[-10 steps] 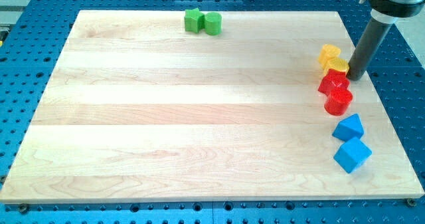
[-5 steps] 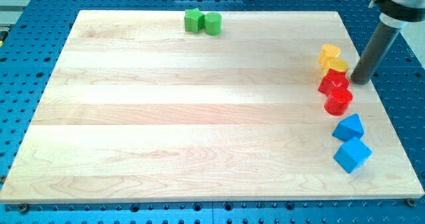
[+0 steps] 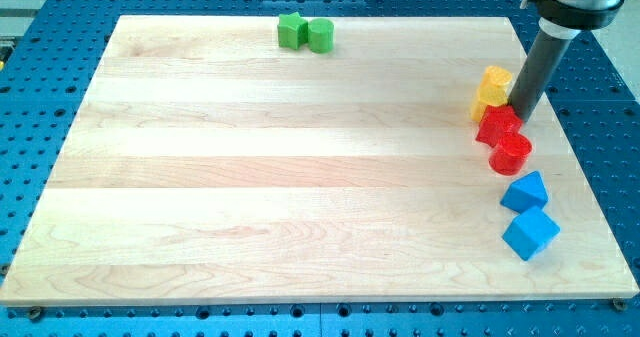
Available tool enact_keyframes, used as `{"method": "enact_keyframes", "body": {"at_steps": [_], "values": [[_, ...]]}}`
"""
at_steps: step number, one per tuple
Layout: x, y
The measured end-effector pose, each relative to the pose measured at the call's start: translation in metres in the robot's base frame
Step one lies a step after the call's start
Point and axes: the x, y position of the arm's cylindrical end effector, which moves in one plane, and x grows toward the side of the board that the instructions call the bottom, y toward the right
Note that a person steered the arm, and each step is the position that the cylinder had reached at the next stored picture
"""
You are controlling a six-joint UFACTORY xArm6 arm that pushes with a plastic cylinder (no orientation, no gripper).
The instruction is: Place the yellow blocks in a vertical line with red blocks
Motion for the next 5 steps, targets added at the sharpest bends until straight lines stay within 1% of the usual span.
{"method": "enact_keyframes", "body": {"at_steps": [1,2,4,5], "values": [[-0.01,0.015],[-0.04,0.019],[-0.069,0.014],[-0.078,0.0]]}}
